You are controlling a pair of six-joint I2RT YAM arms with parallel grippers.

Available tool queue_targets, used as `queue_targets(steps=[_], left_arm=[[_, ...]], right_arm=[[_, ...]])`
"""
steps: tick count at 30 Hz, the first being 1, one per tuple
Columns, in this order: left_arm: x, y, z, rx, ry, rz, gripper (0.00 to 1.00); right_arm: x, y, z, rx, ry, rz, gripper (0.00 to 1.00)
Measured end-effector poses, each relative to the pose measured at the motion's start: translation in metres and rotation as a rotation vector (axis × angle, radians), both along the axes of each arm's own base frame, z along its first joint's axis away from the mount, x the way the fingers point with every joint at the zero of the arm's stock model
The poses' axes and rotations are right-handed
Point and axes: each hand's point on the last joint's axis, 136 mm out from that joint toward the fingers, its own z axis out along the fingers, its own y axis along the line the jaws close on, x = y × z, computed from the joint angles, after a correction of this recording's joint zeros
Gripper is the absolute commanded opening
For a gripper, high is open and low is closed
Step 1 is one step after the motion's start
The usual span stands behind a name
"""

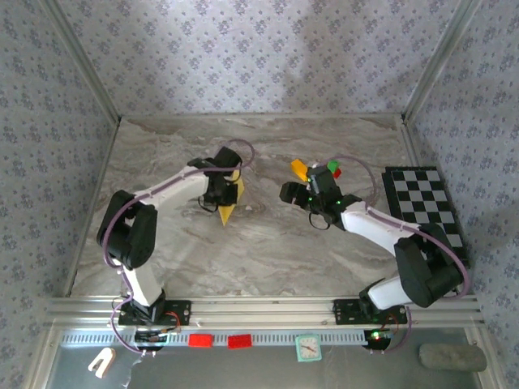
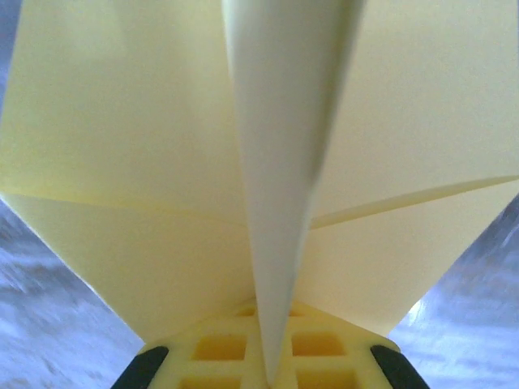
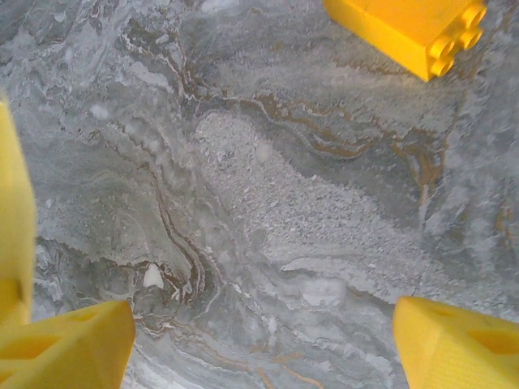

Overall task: Fold a paper plane with a square sheet of paper (pick it up from the middle)
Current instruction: Move the paper plane to the top-center of the table.

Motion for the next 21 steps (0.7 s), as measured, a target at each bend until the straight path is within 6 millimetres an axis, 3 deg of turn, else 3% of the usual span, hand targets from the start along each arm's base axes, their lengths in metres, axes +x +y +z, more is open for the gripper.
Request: queue_targets(steps=[4, 7, 13, 21], left_arm=[[0.042, 0.004, 0.022, -0.024, -0.079, 0.029, 0.06], [0.075, 0.003, 0.024, -0.027, -0.107, 0.04, 0.06], [0.121, -0.001, -0.003, -0.018, -0.084, 0.042, 0.08], [0.144, -0.009, -0.031, -0.012, -0.008, 0.028, 0.1]], right_arm=[[0.001, -0.006, 0.011, -0.018, -0.036, -0.005, 0.88], [0.003, -0.01, 0.017, -0.023, -0.057, -0.014, 0.88], [0.005, -0.018, 0.019, -0.027, -0.066, -0.036, 0.88], [0.007, -0.023, 0.018, -0.03, -0.065, -0.048, 0.88]])
